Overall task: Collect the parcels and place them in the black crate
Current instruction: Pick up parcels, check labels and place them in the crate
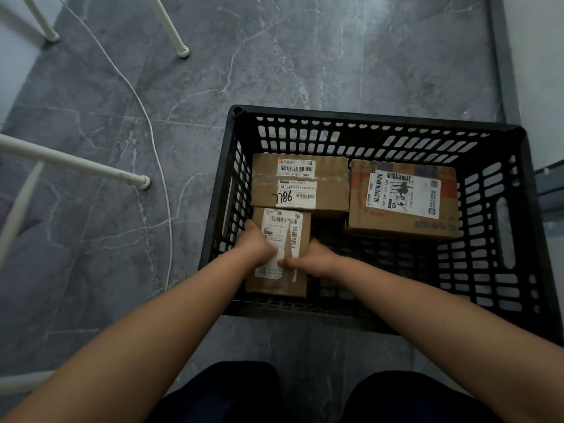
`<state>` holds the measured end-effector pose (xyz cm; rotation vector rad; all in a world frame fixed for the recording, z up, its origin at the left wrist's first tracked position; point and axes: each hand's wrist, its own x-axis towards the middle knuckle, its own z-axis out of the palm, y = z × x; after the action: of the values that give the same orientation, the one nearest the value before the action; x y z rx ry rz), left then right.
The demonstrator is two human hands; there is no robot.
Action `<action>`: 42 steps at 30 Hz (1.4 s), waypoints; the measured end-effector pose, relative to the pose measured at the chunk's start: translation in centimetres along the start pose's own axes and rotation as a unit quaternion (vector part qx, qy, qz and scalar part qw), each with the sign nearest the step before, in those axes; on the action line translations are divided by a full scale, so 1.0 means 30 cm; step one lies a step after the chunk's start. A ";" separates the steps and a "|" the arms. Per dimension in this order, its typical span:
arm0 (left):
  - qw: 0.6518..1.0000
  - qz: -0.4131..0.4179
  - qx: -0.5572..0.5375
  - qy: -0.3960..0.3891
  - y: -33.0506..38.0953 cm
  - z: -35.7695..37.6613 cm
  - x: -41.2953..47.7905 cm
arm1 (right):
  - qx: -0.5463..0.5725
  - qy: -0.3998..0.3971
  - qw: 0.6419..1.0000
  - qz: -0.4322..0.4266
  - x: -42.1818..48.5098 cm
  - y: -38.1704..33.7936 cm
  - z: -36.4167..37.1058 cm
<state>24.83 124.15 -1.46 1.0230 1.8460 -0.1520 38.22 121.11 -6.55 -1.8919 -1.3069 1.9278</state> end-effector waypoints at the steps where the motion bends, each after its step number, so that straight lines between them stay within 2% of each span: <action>1: 1.000 -0.001 -0.006 -0.003 0.000 -0.002 -0.001 | 0.001 0.002 1.000 0.007 0.002 0.001 0.001; 3: 1.000 -0.002 -0.015 -0.007 0.001 -0.006 -0.003 | 0.011 0.002 0.999 0.034 0.001 0.006 0.005; 8: 1.000 -0.002 -0.017 -0.017 0.004 -0.015 -0.009 | 0.167 -0.050 0.974 0.142 -0.008 0.020 -0.022; 12: 0.999 0.008 -0.038 -0.036 0.003 -0.024 -0.014 | 0.052 -0.038 0.986 0.156 -0.026 0.017 -0.033; 19: 0.995 0.021 -0.031 -0.090 0.004 -0.026 -0.022 | 0.058 -0.038 0.986 0.152 -0.053 0.018 -0.035; 24: 0.997 0.025 -0.023 -0.063 0.005 -0.013 -0.025 | 0.018 -0.052 0.990 0.128 -0.063 0.001 -0.049; 28: 0.998 0.000 -0.048 -0.031 0.041 -0.023 -0.039 | -0.073 0.004 0.992 0.100 -0.075 -0.057 -0.104; 30: 0.997 0.004 -0.069 -0.030 0.095 -0.046 -0.067 | -0.076 0.032 0.992 0.093 -0.102 -0.104 -0.161; 33: 0.994 0.063 -0.078 -0.051 0.221 -0.101 -0.169 | -0.006 0.102 0.994 0.030 -0.190 -0.203 -0.252; 36: 0.978 0.173 -0.086 -0.073 0.370 -0.207 -0.351 | 0.069 0.167 0.983 -0.037 -0.350 -0.369 -0.340; 38: 0.961 0.250 -0.102 -0.059 0.468 -0.313 -0.502 | 0.099 0.202 0.972 -0.068 -0.500 -0.499 -0.400; 42: 0.929 0.323 -0.177 -0.032 0.635 -0.546 -0.847 | 0.141 0.231 0.954 -0.131 -0.887 -0.777 -0.529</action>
<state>31.01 129.91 33.26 1.2836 1.3248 0.5175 46.63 125.88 31.00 -1.7725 -1.0164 1.3471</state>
